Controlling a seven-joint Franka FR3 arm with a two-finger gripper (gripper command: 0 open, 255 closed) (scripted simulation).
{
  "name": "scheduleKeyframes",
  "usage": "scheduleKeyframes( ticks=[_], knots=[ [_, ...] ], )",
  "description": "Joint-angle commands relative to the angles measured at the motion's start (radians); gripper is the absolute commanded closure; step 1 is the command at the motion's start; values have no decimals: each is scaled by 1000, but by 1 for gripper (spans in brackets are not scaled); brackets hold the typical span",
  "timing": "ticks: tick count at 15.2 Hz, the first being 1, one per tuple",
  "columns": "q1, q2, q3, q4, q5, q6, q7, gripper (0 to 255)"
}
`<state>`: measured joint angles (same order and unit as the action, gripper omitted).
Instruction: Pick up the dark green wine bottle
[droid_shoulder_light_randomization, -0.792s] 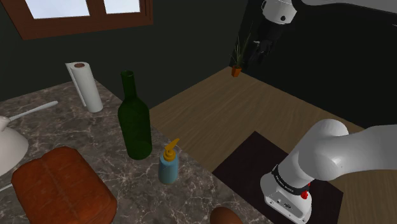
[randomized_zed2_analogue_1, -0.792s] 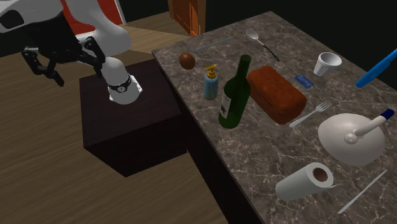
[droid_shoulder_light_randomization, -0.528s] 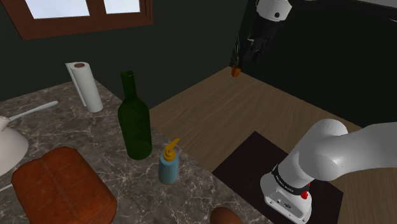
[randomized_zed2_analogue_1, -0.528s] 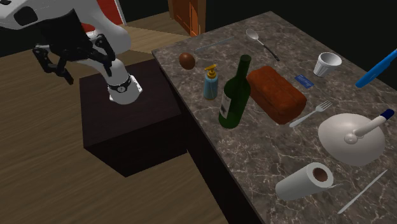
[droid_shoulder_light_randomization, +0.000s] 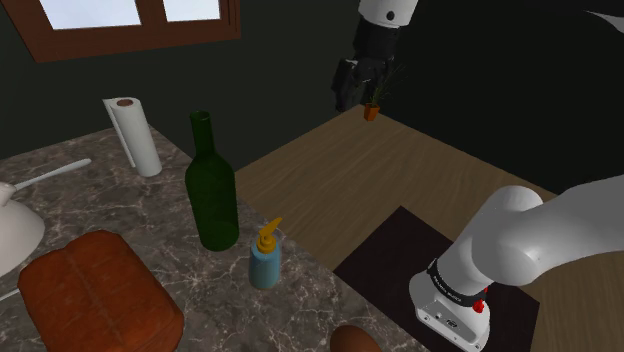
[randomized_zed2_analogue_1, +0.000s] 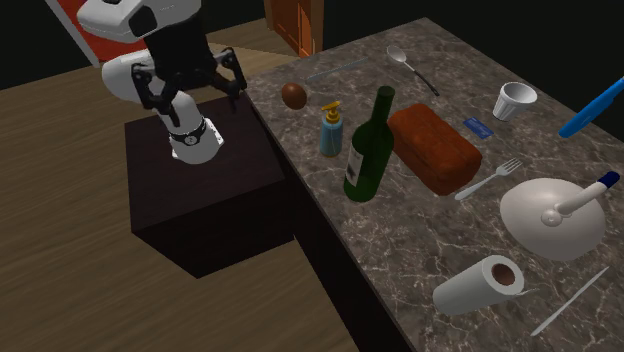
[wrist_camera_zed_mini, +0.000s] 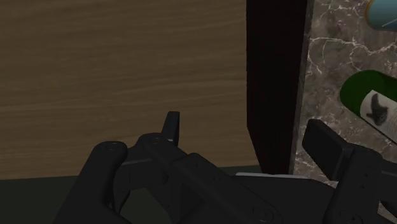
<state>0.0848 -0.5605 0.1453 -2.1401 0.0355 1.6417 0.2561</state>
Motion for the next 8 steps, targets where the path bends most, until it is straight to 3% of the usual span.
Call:
scheduleKeyframes(
  ticks=[1,8],
  knots=[
    [9,51,33,59,15,-13,42,0],
    [40,248,150,266,35,-43,194,0]
  ],
)
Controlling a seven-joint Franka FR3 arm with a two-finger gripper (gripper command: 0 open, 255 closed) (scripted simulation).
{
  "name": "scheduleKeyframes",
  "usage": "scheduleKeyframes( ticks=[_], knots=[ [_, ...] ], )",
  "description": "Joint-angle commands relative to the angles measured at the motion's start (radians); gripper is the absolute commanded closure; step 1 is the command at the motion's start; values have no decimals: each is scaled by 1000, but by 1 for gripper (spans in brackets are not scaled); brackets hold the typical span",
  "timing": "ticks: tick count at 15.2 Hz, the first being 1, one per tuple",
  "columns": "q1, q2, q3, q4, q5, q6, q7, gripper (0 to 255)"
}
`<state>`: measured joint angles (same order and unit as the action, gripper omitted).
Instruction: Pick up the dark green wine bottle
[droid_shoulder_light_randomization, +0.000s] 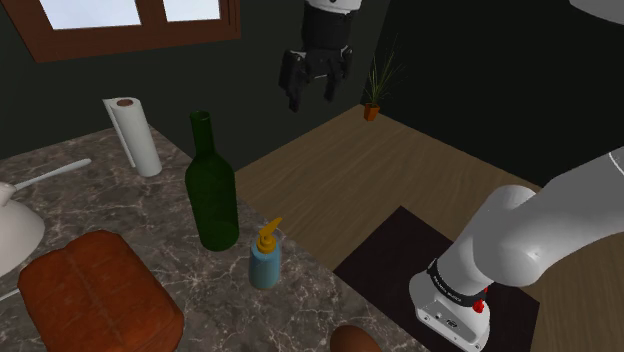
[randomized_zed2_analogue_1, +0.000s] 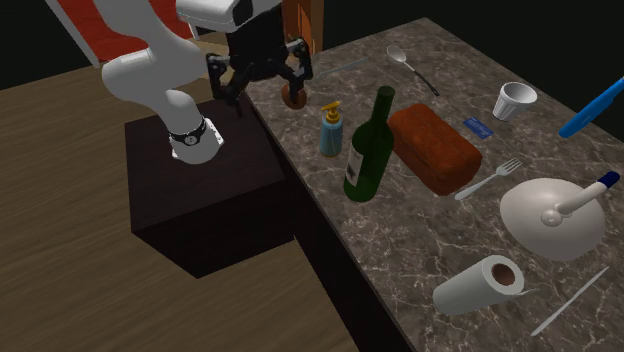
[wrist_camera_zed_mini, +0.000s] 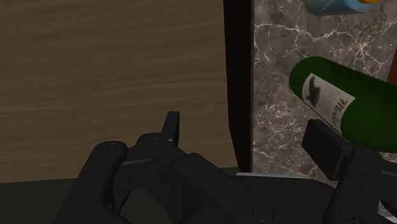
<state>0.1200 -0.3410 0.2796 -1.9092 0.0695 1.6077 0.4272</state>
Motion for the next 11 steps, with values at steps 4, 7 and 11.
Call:
scheduleKeyframes(
  ticks=[4,7,11],
  knots=[
    [25,161,81,183,-12,-37,116,0],
    [49,274,127,313,-38,-67,190,0],
    [102,447,181,523,-96,-126,290,0]
  ],
)
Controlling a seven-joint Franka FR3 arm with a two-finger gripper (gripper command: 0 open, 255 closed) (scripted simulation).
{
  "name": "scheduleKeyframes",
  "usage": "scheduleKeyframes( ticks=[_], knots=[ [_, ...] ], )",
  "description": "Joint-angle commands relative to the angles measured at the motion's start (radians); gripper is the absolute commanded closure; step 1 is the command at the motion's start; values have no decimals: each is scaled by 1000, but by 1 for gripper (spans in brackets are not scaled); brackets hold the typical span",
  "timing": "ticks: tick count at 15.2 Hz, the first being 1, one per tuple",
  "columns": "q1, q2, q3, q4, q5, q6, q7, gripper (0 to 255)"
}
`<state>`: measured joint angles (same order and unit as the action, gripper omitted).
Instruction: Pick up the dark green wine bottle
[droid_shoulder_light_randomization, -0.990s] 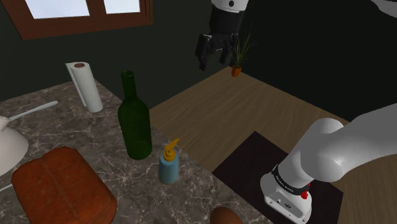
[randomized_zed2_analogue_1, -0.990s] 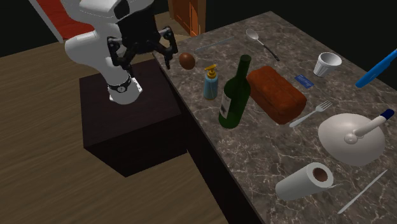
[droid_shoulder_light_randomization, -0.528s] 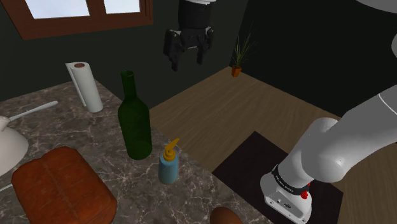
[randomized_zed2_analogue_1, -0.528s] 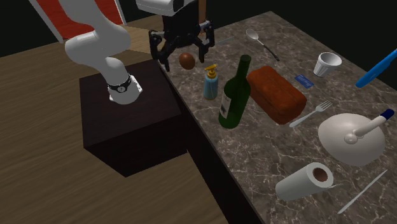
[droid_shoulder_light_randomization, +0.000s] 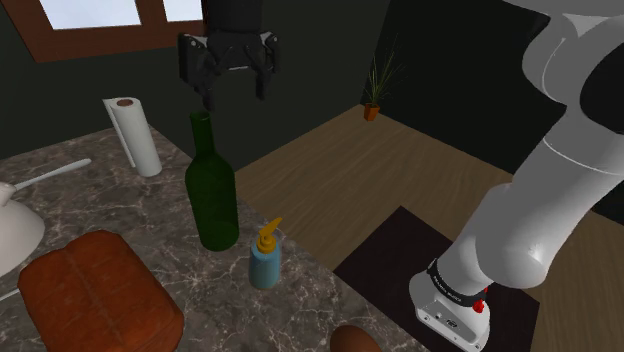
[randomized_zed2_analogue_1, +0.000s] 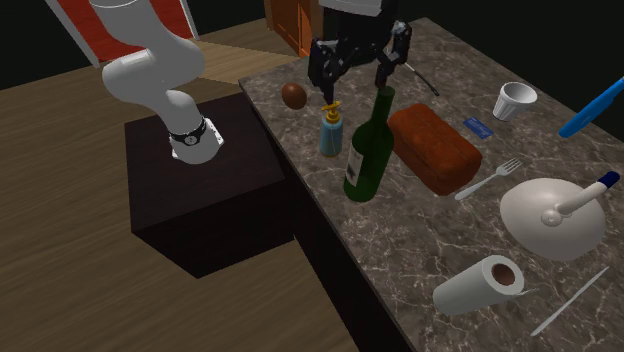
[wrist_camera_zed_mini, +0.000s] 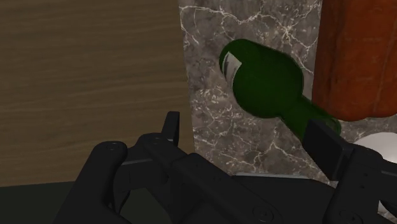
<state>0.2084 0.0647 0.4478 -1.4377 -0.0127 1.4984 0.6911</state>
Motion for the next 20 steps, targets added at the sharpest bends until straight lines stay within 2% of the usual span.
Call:
scheduleKeyframes(
  ticks=[1,4,11,13,14,20],
  knots=[
    [33,89,23,113,-32,-36,51,0],
    [109,246,46,327,-97,-112,118,0],
    [79,188,40,149,-68,12,104,0],
    [77,184,40,137,-66,21,103,0],
    [78,186,40,139,-67,20,103,255],
    [77,186,39,140,-67,20,103,255]
  ],
)
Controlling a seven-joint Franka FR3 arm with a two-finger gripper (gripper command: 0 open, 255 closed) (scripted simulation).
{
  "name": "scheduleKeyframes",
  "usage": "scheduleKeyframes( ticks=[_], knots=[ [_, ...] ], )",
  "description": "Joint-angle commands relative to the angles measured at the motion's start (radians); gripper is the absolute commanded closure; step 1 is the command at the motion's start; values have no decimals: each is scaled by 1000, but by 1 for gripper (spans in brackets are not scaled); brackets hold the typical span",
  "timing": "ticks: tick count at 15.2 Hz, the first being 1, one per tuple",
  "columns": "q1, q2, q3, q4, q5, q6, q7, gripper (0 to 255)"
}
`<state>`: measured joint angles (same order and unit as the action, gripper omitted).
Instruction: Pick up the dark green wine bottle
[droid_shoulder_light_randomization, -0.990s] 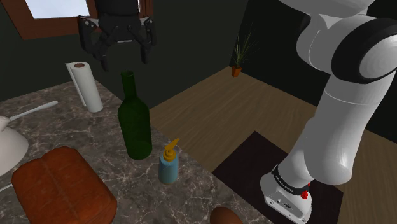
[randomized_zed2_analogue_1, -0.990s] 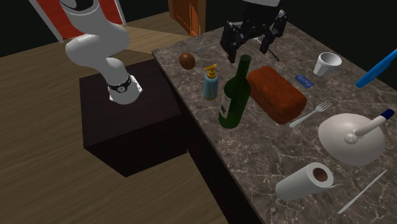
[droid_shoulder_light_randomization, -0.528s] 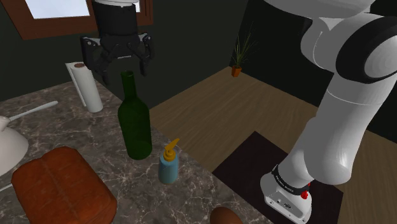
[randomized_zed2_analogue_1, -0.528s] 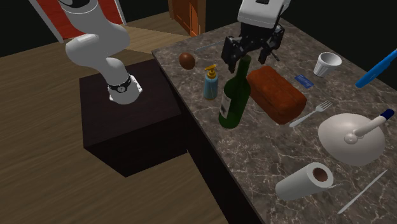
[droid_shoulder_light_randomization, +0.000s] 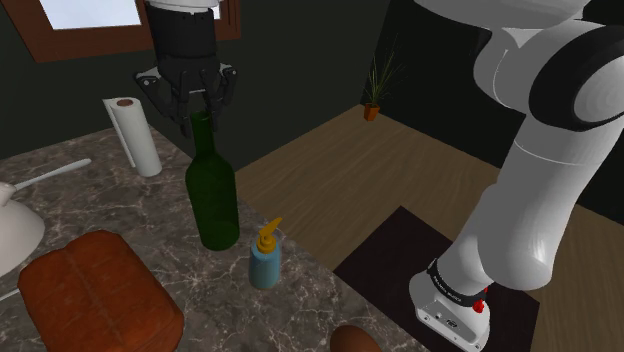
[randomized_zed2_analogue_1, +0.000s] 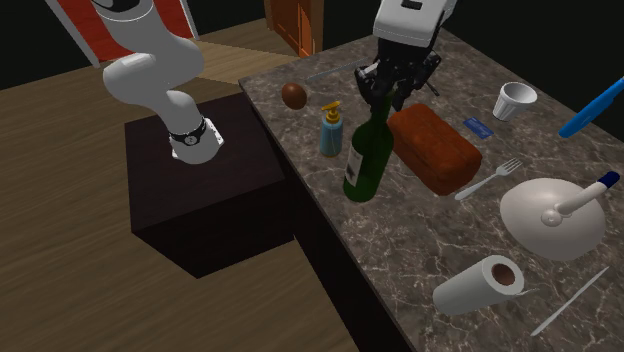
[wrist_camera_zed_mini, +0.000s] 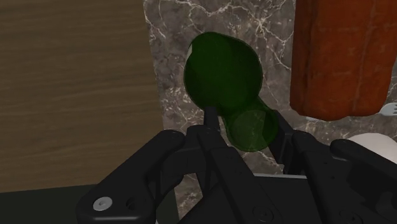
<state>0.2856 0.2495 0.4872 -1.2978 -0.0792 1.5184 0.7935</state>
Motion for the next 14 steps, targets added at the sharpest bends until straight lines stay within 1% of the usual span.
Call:
scheduleKeyframes(
  ticks=[1,3,4,10,14],
  knots=[
    [0,1,0,-1,0,0,0,255],
    [0,0,0,-3,0,1,1,255],
    [3,6,1,19,-2,-15,3,255],
    [30,55,4,170,-27,-121,14,255],
    [60,103,5,299,-52,-204,22,255]
  ],
)
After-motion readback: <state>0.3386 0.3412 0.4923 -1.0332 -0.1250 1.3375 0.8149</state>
